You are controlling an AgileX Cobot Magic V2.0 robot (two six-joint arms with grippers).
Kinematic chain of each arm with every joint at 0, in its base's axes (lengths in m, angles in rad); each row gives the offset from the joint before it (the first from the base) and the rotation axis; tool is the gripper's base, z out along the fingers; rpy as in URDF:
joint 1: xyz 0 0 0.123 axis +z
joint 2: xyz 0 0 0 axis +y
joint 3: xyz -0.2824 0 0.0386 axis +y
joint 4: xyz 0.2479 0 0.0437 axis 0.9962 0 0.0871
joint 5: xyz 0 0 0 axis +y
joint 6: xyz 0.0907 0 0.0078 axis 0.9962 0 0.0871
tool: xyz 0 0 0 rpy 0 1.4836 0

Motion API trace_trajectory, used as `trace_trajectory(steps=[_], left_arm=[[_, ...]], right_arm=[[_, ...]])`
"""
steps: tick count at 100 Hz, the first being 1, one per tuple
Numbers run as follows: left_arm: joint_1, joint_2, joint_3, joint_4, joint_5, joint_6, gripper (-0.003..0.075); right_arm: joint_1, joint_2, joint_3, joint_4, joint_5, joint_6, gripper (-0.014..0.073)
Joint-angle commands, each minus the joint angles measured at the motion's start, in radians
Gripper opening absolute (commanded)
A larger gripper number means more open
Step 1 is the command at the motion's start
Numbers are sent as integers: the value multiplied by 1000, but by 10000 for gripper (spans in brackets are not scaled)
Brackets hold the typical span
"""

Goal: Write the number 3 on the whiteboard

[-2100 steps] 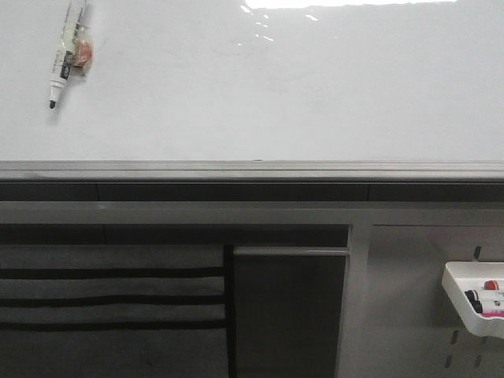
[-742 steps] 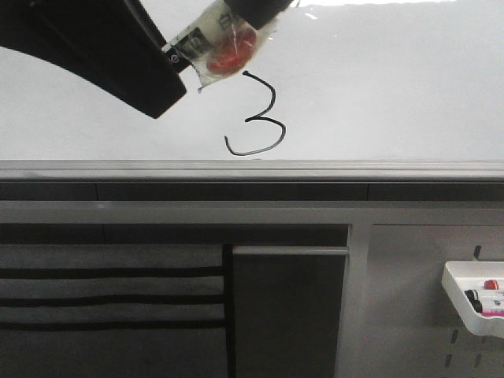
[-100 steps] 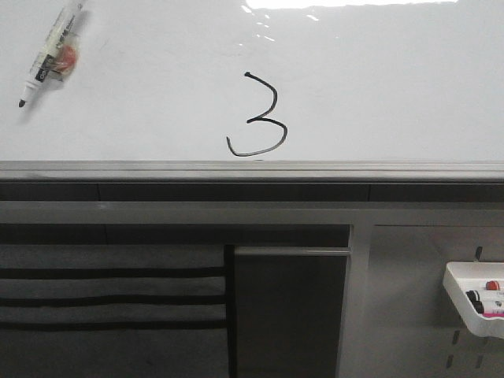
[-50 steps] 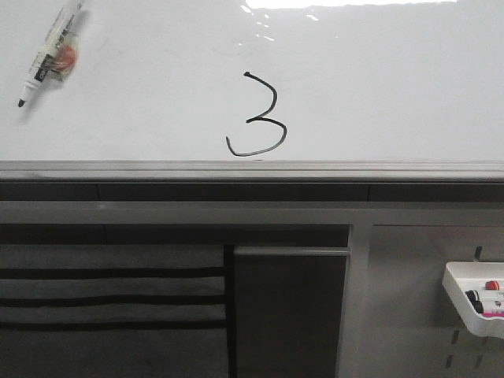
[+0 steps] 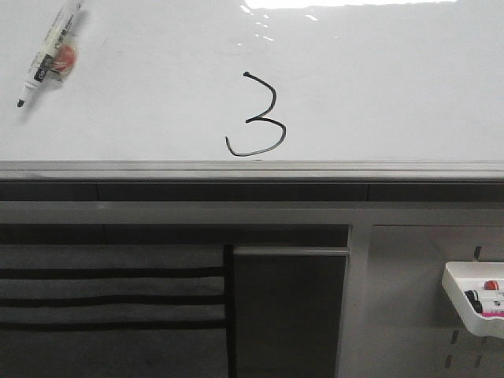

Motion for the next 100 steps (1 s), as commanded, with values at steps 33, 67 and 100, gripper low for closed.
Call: trace_trajectory(steps=[33, 67, 100], left_arm=[[-26, -20, 35, 234, -181, -340, -18], [74, -290, 334, 399, -339, -491, -18], [88, -303, 442, 569, -437, -669, -18]], right_arm=[[0, -22, 20, -13, -81, -2, -74], [0, -22, 20, -13, -81, -2, -74], [0, -20, 20, -13, -81, -2, -74]])
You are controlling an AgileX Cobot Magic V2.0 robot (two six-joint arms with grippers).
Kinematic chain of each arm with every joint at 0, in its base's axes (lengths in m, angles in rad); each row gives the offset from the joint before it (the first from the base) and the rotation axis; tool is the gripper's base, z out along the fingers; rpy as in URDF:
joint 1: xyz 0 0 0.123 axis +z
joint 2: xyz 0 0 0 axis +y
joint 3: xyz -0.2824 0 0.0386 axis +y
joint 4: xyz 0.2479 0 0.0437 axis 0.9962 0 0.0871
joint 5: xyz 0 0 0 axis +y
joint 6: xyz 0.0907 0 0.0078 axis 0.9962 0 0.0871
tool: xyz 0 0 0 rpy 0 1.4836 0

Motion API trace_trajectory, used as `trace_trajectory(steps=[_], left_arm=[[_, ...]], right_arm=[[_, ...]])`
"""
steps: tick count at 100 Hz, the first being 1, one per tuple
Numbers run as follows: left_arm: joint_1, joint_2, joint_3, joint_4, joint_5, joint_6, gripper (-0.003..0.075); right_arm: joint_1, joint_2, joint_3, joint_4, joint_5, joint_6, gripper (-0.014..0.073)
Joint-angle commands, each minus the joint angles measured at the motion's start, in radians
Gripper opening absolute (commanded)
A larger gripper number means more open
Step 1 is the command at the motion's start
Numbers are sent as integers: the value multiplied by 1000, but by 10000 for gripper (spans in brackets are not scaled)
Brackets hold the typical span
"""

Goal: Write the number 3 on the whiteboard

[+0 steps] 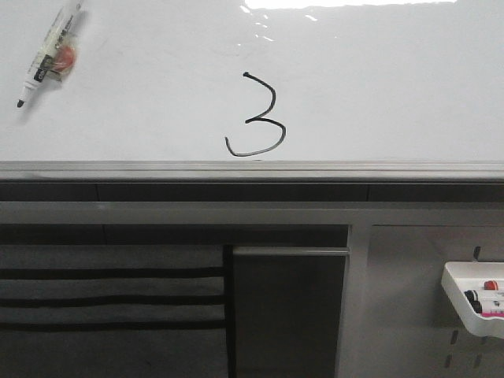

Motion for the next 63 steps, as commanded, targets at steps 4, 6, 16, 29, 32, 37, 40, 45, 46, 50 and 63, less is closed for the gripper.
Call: trace_trajectory(steps=[4, 6, 16, 29, 32, 37, 40, 45, 46, 50, 63], left_arm=[[1, -31, 3, 38, -91, -48, -18], [1, -31, 3, 33, -89, -48, -18], [0, -31, 3, 32, -82, -48, -18], [0, -31, 3, 32, -82, -48, -18], [0, -31, 3, 32, -82, -48, -18], [0, -31, 3, 32, -82, -48, -18], [0, -31, 3, 32, -82, -48, -18], [0, -31, 3, 32, -82, -48, -18], [0, -31, 3, 32, -82, -48, -18], [0, -31, 3, 32, -82, -48, -18], [0, -31, 3, 32, -82, -48, -18]], right_arm=[[0, -20, 20, -13, -81, -2, -74], [0, -20, 20, -13, -81, -2, -74], [0, -20, 20, -13, -81, -2, -74], [0, -20, 20, -13, -81, -2, -74], [0, -20, 20, -13, -81, -2, -74], [0, -20, 20, -13, -81, -2, -74], [0, -20, 20, -13, -81, -2, -74], [0, -20, 20, -13, -81, -2, -74], [0, -20, 20, -13, -81, -2, -74], [0, -20, 20, -13, -81, -2, -74], [0, -20, 20, -13, -81, -2, -74]])
